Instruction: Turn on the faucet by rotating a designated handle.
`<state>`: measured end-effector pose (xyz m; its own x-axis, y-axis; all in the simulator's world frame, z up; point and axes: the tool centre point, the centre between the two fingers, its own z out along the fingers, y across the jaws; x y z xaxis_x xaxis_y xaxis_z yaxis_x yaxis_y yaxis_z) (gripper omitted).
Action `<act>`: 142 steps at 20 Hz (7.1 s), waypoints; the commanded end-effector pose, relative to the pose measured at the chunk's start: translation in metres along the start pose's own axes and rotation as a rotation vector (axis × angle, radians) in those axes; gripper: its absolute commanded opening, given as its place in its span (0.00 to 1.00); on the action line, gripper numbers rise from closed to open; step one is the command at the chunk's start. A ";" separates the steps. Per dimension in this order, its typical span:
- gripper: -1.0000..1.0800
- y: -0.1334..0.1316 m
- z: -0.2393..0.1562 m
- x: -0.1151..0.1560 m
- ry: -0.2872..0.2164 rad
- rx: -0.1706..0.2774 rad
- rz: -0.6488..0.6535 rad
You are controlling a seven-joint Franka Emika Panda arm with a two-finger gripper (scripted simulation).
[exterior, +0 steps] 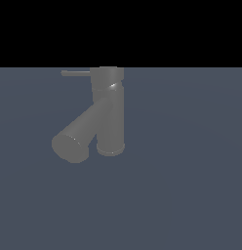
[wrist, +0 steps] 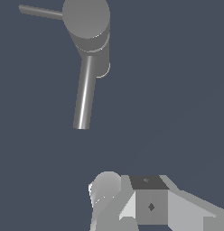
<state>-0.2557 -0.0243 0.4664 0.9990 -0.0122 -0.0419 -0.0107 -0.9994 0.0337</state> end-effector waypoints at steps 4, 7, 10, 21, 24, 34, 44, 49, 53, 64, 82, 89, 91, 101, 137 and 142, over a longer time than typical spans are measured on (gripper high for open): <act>0.00 -0.002 0.001 0.000 -0.006 0.006 -0.002; 0.00 -0.008 0.004 0.001 -0.024 0.024 -0.009; 0.00 -0.012 0.005 0.000 -0.037 0.035 -0.016; 0.00 -0.014 0.006 0.010 -0.036 0.049 0.023; 0.00 -0.016 0.006 0.016 -0.037 0.058 0.051; 0.00 -0.029 0.012 0.053 -0.049 0.105 0.214; 0.00 -0.047 0.026 0.102 -0.078 0.145 0.440; 0.00 -0.057 0.035 0.126 -0.094 0.155 0.558; 0.00 -0.066 0.044 0.144 -0.106 0.158 0.654; 0.00 -0.092 0.073 0.193 -0.130 0.147 0.923; 0.00 -0.140 0.129 0.264 -0.104 0.093 1.365; 0.00 -0.161 0.152 0.288 -0.066 0.073 1.530; 0.00 -0.166 0.157 0.293 -0.053 0.069 1.570; 0.00 -0.183 0.174 0.310 -0.007 0.061 1.697; 0.00 -0.193 0.180 0.246 0.002 0.061 1.716; 0.00 -0.194 0.180 0.233 0.002 0.061 1.716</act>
<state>-0.0194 0.1558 0.2701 -0.1652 -0.9863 -0.0034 -0.9862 0.1652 -0.0071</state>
